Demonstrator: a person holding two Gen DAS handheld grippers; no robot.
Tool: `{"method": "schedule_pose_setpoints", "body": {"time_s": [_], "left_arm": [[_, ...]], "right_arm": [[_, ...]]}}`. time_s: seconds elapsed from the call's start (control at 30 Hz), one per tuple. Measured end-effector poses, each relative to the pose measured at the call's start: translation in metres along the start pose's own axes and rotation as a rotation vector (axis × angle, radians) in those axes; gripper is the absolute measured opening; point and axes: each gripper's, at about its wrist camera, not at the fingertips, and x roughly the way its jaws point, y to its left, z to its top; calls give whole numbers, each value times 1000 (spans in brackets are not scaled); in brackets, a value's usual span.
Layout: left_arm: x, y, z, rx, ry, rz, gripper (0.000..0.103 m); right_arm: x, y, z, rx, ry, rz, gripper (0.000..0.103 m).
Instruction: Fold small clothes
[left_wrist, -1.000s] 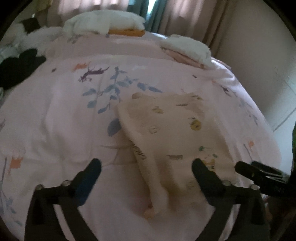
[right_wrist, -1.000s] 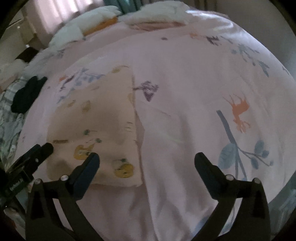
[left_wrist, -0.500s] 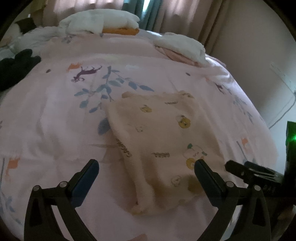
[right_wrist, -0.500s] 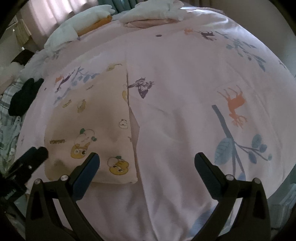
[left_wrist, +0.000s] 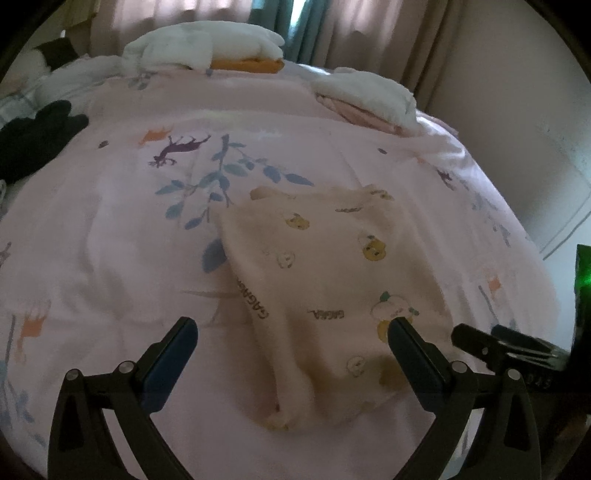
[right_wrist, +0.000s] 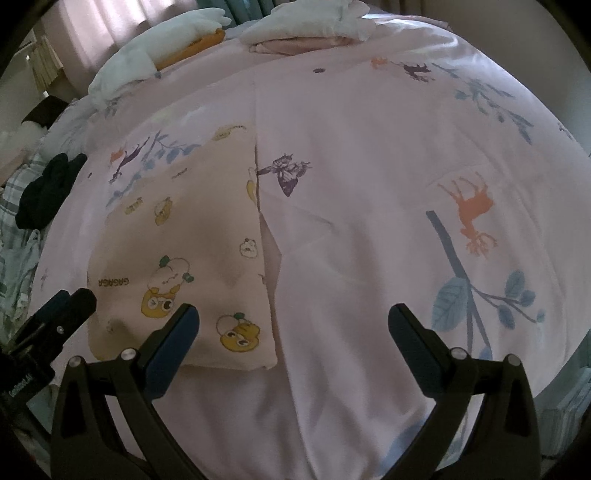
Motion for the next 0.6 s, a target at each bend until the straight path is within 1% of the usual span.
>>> {"method": "schedule_pose_setpoints", "body": {"time_s": [0.17,0.37,0.6], "left_arm": [[0,0,0,4,5,6,102],[1,0,0,8,8,2,102],[3,-6,-2,21,6,20,102]], "right_arm": [[-1,1,1,2,-8,29,103],[1,7,0,-11,-2,26,103],[0,12,1,-26,-7,28,103]]}}
